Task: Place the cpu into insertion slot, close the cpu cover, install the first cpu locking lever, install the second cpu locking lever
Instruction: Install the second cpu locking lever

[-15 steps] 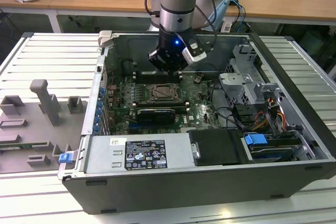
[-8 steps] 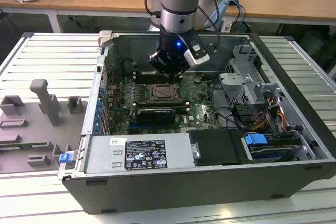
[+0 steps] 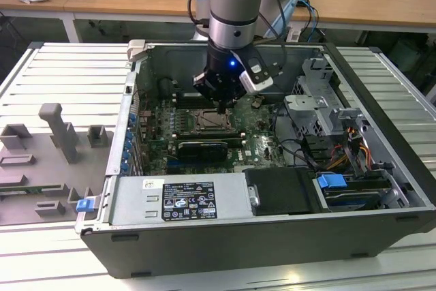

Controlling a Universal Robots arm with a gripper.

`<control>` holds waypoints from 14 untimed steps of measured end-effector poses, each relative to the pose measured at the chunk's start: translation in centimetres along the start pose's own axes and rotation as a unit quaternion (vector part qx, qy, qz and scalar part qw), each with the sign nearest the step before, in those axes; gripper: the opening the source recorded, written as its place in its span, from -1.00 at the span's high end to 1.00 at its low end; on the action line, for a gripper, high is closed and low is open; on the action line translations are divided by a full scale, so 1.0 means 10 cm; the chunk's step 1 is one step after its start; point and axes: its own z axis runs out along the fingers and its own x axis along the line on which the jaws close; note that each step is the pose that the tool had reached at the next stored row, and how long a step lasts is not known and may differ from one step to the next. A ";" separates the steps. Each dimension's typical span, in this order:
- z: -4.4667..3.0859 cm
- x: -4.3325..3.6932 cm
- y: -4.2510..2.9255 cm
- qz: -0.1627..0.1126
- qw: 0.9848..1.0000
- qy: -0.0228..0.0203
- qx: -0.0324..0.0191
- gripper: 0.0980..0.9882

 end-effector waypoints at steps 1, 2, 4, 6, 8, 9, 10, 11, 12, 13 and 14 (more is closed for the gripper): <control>0.001 0.001 -0.024 0.000 1.000 0.000 -0.001 0.98; 0.002 0.003 -0.062 0.000 1.000 0.000 -0.001 0.98; 0.012 0.010 -0.115 -0.001 1.000 0.000 -0.001 0.98; 0.013 0.022 -0.138 -0.003 1.000 0.000 -0.001 0.98; 0.013 0.052 -0.171 -0.004 1.000 0.000 -0.001 0.98; 0.013 0.061 -0.189 -0.004 1.000 0.000 -0.001 0.98; 0.012 0.067 -0.203 -0.004 1.000 0.000 -0.001 0.98; 0.011 0.076 -0.228 -0.004 1.000 0.000 -0.002 0.98; 0.010 0.086 -0.246 -0.004 1.000 0.000 -0.002 0.98; 0.009 0.099 -0.257 -0.004 1.000 0.000 -0.002 0.98; 0.010 0.156 -0.260 -0.004 1.000 0.000 -0.002 0.98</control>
